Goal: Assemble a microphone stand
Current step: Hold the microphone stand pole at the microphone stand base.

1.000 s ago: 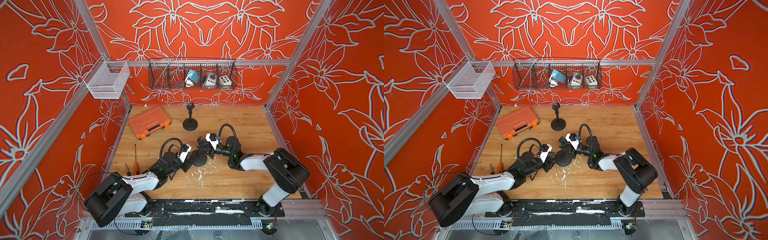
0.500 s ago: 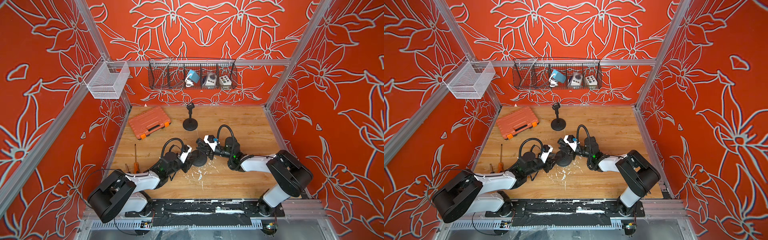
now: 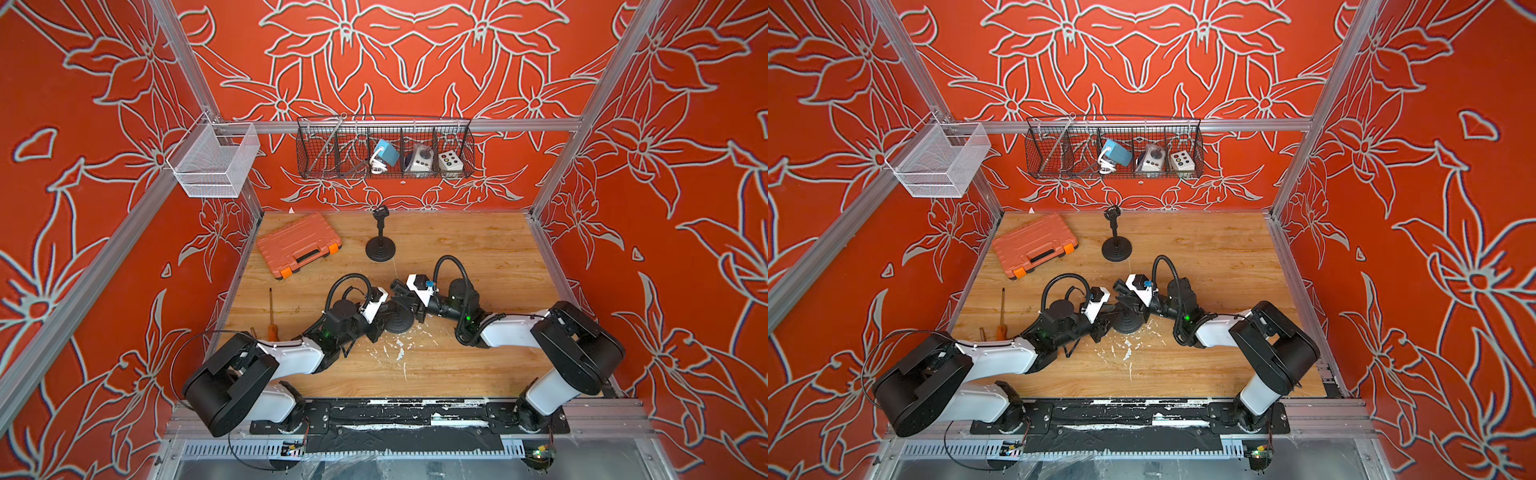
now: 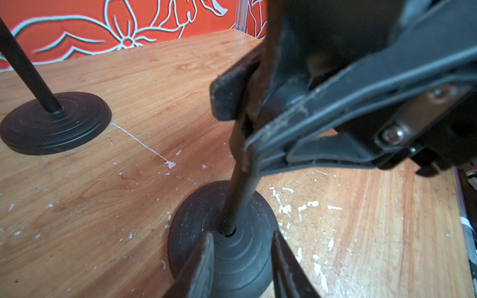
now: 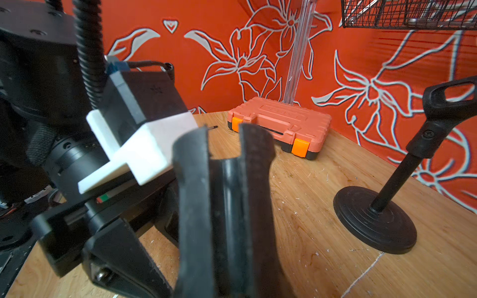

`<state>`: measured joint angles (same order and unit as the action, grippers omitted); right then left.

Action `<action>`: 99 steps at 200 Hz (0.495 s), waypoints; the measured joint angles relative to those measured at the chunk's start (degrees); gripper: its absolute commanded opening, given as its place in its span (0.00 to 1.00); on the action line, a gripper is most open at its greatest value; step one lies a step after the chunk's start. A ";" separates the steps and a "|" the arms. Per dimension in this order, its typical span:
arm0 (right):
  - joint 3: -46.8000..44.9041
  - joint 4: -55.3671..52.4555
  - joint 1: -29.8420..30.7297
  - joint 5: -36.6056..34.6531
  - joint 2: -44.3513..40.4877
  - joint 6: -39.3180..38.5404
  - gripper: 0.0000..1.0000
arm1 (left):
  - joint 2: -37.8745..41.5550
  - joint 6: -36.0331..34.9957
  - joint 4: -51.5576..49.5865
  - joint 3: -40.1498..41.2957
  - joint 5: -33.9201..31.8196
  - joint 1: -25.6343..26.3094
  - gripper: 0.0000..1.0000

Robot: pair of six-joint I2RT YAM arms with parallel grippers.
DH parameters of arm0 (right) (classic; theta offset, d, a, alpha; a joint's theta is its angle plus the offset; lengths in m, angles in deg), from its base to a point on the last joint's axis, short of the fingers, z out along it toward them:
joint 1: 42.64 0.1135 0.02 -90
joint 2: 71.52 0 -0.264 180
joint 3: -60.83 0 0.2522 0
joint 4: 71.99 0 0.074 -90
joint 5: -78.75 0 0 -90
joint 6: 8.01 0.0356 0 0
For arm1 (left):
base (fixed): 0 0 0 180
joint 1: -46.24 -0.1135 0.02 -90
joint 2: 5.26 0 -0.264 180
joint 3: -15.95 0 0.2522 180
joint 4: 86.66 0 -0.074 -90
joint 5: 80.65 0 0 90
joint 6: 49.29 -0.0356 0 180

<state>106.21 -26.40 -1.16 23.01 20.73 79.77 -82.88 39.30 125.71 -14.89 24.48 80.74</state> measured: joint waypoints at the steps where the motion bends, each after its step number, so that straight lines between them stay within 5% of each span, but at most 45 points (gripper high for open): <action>1: 0.00 0.02 0.02 -0.02 0.00 -0.02 0.00 | 0.00 -0.02 0.00 0.00 0.00 0.00 0.36; 99: -0.76 0.81 1.16 -2.86 0.00 0.24 0.00 | -0.24 -0.70 0.11 0.00 -0.02 0.00 0.34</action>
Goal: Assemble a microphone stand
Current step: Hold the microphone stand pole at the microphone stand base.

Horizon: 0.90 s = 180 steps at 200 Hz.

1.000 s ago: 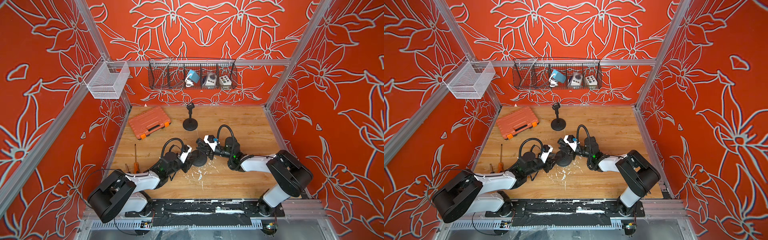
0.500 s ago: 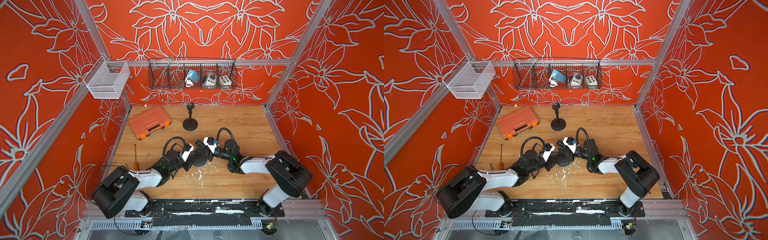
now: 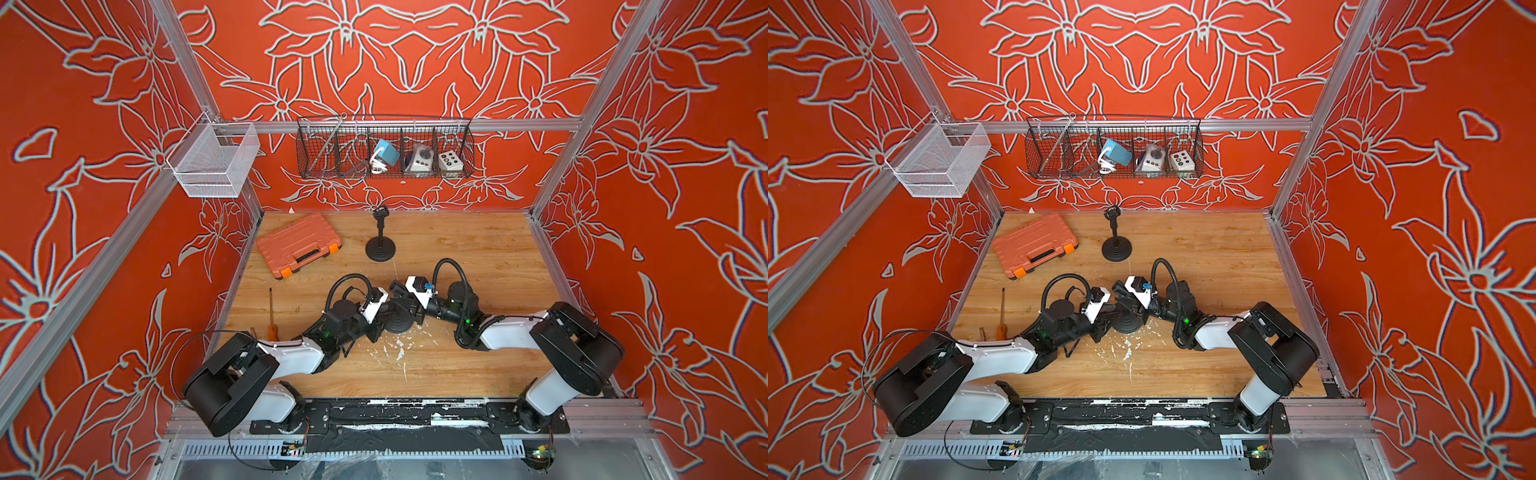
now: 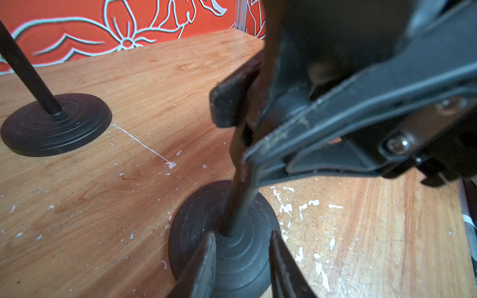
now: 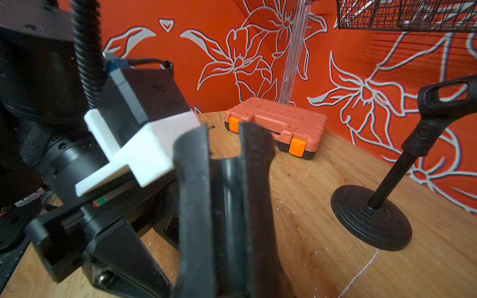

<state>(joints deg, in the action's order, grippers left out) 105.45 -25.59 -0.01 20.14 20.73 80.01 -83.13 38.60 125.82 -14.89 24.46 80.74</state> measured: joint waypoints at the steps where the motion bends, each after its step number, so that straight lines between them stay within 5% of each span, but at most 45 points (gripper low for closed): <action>1: 0.02 -0.02 0.02 -0.11 0.00 0.02 0.00 | -0.02 -0.02 0.00 0.00 0.00 0.00 0.34; 58: 0.11 -0.17 0.44 -5.42 -0.07 4.26 0.00 | -3.98 -0.87 1.57 -0.59 0.68 0.00 0.32; 180: 0.02 -7.19 7.28 -28.41 -4.24 9.42 0.00 | -6.71 -1.77 5.29 -2.10 1.70 0.00 0.30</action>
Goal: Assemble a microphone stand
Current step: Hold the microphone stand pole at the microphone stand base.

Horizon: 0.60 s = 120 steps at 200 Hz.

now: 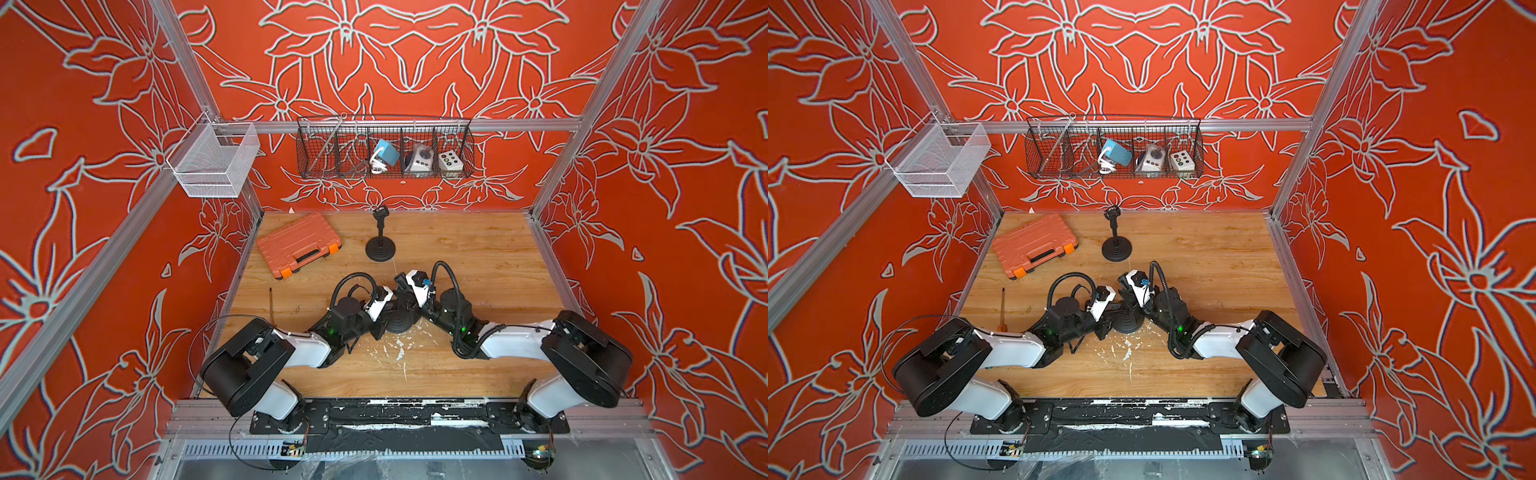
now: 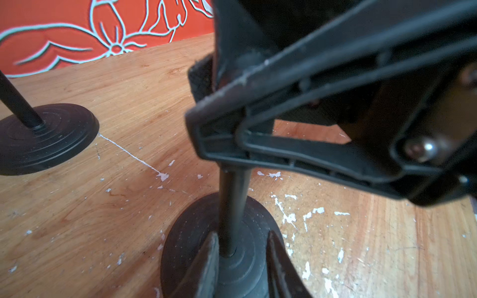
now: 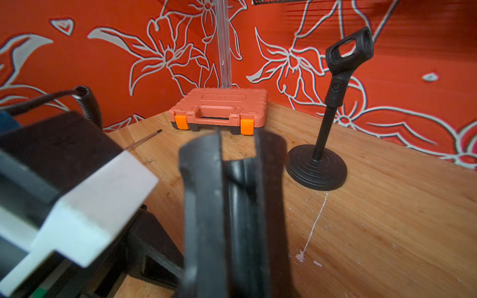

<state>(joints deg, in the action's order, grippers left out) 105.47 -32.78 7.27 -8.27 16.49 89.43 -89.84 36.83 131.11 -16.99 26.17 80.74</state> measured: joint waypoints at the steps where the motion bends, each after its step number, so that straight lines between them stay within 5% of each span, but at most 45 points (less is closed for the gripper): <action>1: 0.04 -0.15 0.07 -0.17 -0.04 0.00 0.00 | 0.00 -0.02 0.02 0.00 0.02 0.00 0.30; 120: 0.92 -2.84 3.56 -6.69 -0.66 0.15 0.00 | -3.56 -2.54 2.43 -1.44 -0.15 0.07 0.31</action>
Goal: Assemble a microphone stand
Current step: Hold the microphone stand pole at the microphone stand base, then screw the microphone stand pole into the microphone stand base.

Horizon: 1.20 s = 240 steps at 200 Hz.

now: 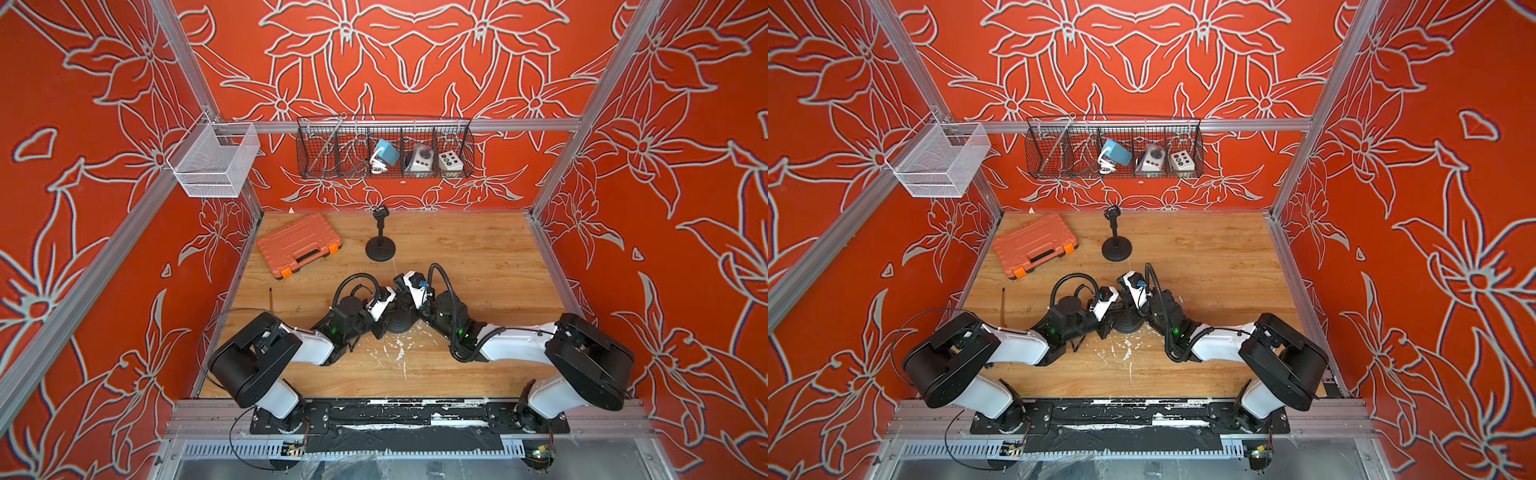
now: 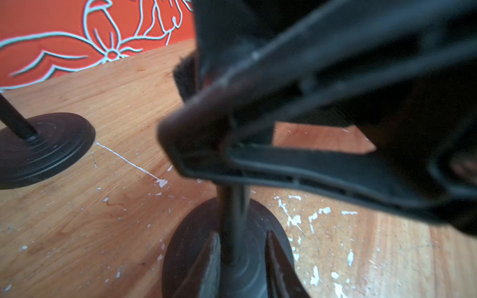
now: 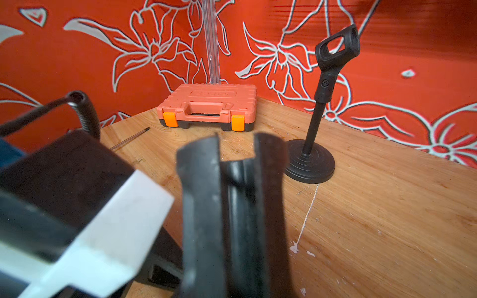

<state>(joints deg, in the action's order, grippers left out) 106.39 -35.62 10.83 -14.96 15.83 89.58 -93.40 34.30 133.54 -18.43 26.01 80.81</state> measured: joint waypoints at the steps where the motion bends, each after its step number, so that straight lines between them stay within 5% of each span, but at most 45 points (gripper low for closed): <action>1: 0.00 -0.02 0.09 -0.17 0.00 0.00 0.00 | -0.09 0.00 0.07 -0.07 -0.07 0.00 0.32; 62: 1.57 -1.84 4.35 -10.29 0.79 1.22 0.00 | -3.54 0.46 4.39 -1.68 -1.25 0.00 0.27; 116: 1.49 0.26 4.76 -11.91 1.88 2.08 0.00 | -6.86 0.20 9.25 -1.68 -0.83 0.04 0.24; 149: 1.33 1.55 4.68 -11.89 2.43 2.05 0.00 | -8.04 0.15 11.04 -1.68 0.04 0.04 0.11; 211: -1.38 -1.42 3.10 -6.23 -1.77 -1.20 0.38 | -8.26 -0.33 11.47 -1.57 0.59 0.81 0.00; 240: -3.72 -7.67 1.07 -0.48 -4.90 -3.89 0.46 | -8.61 -0.28 13.11 -0.72 0.59 0.68 0.00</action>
<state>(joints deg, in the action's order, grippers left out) 102.67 -43.29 11.91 -15.44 10.94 85.69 -102.01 34.01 146.65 -19.16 26.60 81.48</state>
